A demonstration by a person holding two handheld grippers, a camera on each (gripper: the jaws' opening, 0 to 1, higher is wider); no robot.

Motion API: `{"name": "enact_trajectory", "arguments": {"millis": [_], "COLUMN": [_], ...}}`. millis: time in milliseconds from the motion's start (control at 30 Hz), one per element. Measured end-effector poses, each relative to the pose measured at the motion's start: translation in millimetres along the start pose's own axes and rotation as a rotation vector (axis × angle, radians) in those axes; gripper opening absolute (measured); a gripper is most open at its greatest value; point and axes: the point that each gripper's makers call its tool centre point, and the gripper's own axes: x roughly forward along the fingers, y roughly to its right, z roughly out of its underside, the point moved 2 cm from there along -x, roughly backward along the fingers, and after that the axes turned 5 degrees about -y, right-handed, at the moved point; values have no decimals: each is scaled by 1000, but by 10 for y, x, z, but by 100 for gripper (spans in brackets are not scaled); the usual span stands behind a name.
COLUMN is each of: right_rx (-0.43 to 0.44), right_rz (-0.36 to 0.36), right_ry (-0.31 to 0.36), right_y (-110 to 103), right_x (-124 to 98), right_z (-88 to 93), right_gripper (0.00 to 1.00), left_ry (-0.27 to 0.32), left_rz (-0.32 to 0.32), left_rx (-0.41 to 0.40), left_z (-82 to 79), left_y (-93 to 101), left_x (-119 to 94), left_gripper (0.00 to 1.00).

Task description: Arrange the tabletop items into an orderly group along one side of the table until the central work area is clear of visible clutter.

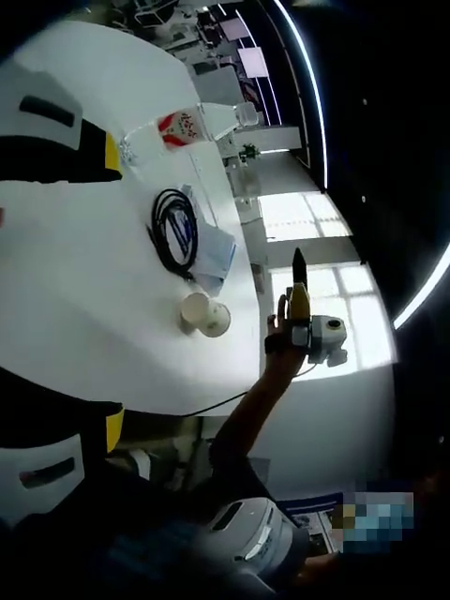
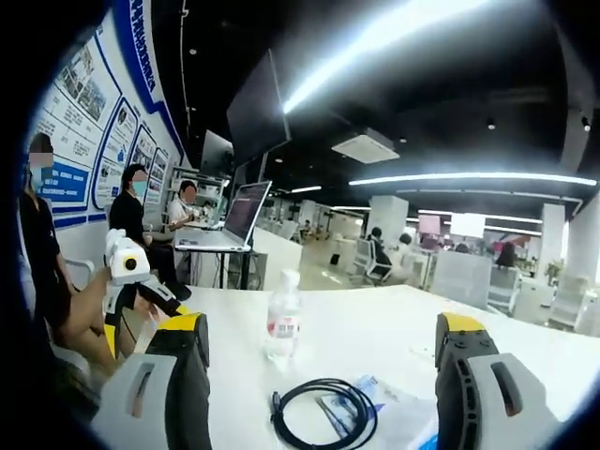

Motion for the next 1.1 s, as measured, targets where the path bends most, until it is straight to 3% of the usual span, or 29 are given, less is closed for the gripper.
{"name": "enact_trajectory", "arguments": {"millis": [200,333,400,733,933,1100], "right_rx": [5,6,29,21,5,4], "right_rz": [8,13,-4,9,21,20], "right_ry": [-43,-77,-92,-140,-185,-209], "right_y": [15,19,1,21,44,68], "right_x": [60,113,137,188,213,236], "right_z": [189,319,378,518,628,688], "right_gripper": [93,89,82,75,63,60], "left_ry": [-9,12,9,43,25,34], "left_rz": [-52,-53,-55,-104,-134,-135], "left_rx": [14,3,-2,-43,-46,-59], "left_z": [-5,-44,-64,-194,-258,-328], "left_y": [-86,-117,-123,-205,-253,-269], "left_x": [43,74,105,224,328,410], "left_gripper": [90,84,81,74,70,67]}}
